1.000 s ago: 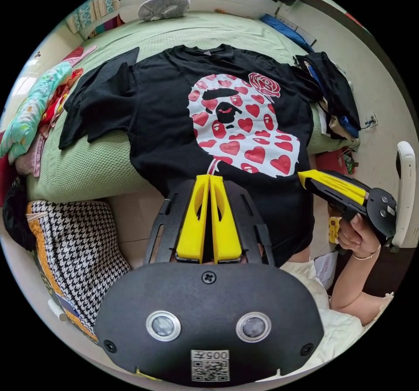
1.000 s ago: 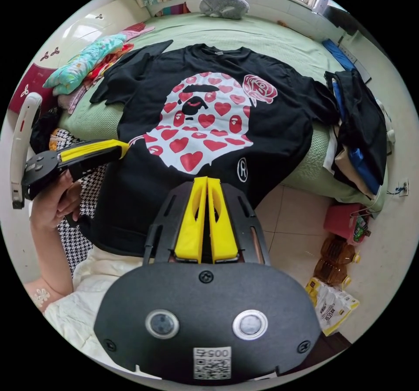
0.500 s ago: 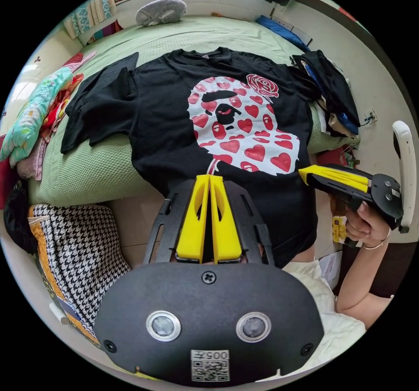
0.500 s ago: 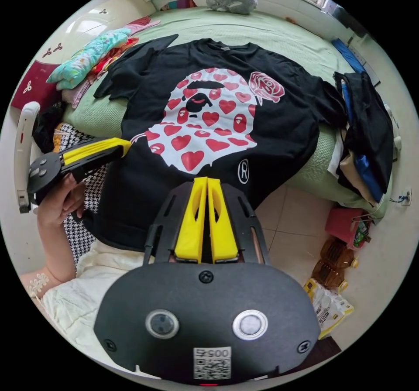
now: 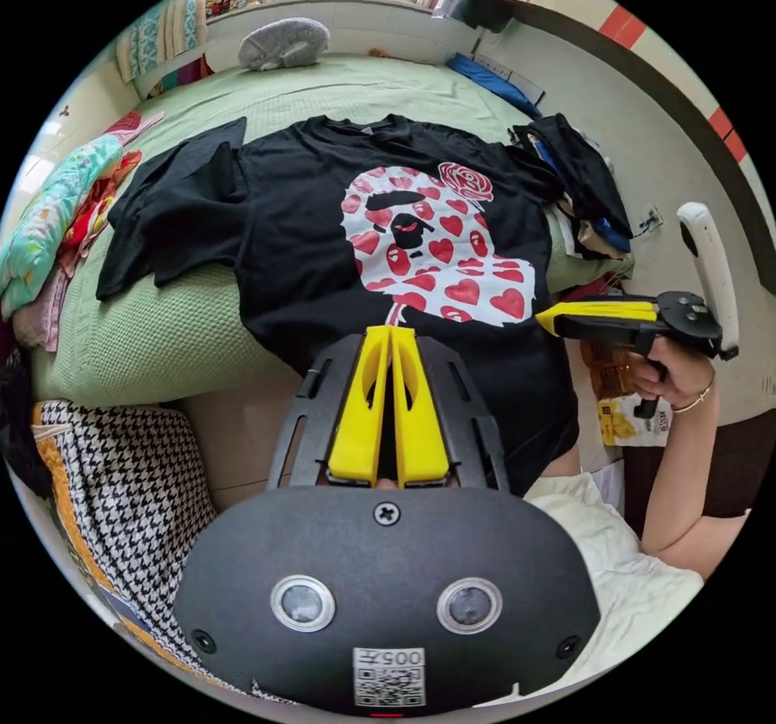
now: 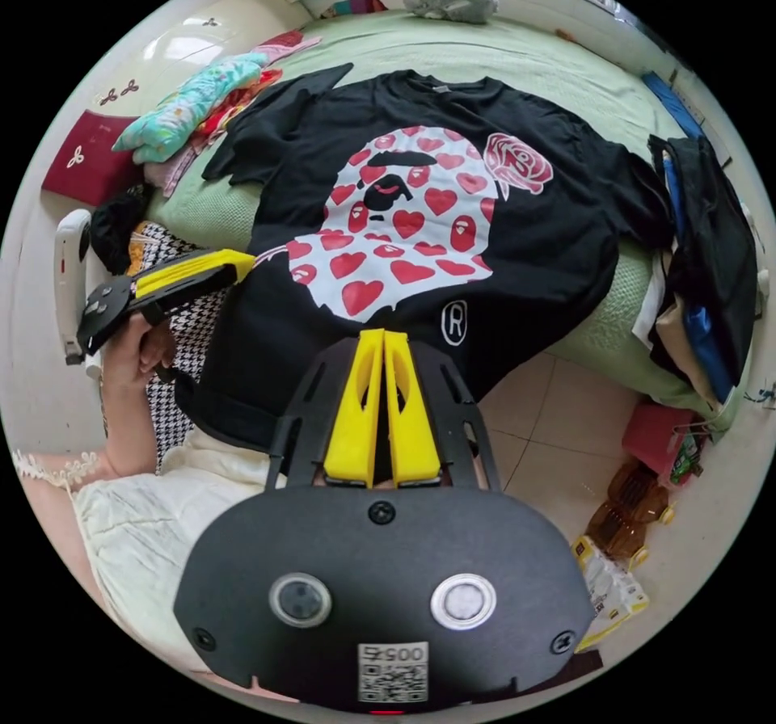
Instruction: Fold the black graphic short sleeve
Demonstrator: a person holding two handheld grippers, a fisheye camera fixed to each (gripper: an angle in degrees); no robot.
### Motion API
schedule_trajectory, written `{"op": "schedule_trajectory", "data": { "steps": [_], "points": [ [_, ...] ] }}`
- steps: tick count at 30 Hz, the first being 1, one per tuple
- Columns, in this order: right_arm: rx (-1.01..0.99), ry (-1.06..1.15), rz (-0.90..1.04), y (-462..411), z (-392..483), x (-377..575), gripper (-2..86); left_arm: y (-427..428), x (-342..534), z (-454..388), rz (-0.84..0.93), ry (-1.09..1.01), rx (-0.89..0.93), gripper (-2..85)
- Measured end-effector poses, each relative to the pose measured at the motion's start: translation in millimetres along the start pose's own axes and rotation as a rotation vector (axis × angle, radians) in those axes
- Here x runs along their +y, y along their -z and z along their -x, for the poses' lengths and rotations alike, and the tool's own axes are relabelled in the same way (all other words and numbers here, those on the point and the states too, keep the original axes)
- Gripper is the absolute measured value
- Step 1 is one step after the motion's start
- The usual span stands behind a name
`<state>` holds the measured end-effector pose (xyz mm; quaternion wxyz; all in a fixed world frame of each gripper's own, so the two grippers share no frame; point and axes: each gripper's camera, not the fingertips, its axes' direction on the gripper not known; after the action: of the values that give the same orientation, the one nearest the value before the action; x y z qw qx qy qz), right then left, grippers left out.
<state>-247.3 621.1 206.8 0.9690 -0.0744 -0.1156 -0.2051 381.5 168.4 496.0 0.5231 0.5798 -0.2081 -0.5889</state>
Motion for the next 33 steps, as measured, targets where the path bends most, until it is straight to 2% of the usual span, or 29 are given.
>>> {"op": "schedule_trajectory", "data": {
  "steps": [5, 10, 15, 19, 24, 27, 30, 33],
  "points": [
    [0.043, 0.074, -0.060, -3, 13, -1, -1.2, 24, 28, 52, -0.233, 0.049, 0.083, -0.2],
    [0.172, 0.173, -0.273, 3, 44, -18, -0.8, 14, 44, 122, -0.177, 0.186, 0.004, 0.1],
    [0.099, 0.223, -0.366, 0, 69, -68, 3.1, 0, 57, 179, -0.133, 0.283, -0.057, 1.5],
    [0.084, 0.354, -0.350, -19, 115, -136, 8.1, -3, 68, 224, -0.192, 0.347, -0.103, 6.4],
    [0.009, 0.522, -0.369, -39, 179, -217, 9.5, -7, 71, 270, -0.231, 0.385, -0.106, 9.8],
    [-0.066, 0.608, -0.252, -59, 218, -269, 10.1, -16, 69, 292, -0.235, 0.400, -0.098, 11.1],
    [-0.120, 0.625, -0.219, -77, 248, -312, 10.3, -27, 69, 309, -0.226, 0.419, -0.099, 11.3],
    [-0.071, 0.593, -0.192, -99, 273, -353, 10.9, -37, 72, 320, -0.234, 0.430, -0.072, 11.3]
  ]
}}
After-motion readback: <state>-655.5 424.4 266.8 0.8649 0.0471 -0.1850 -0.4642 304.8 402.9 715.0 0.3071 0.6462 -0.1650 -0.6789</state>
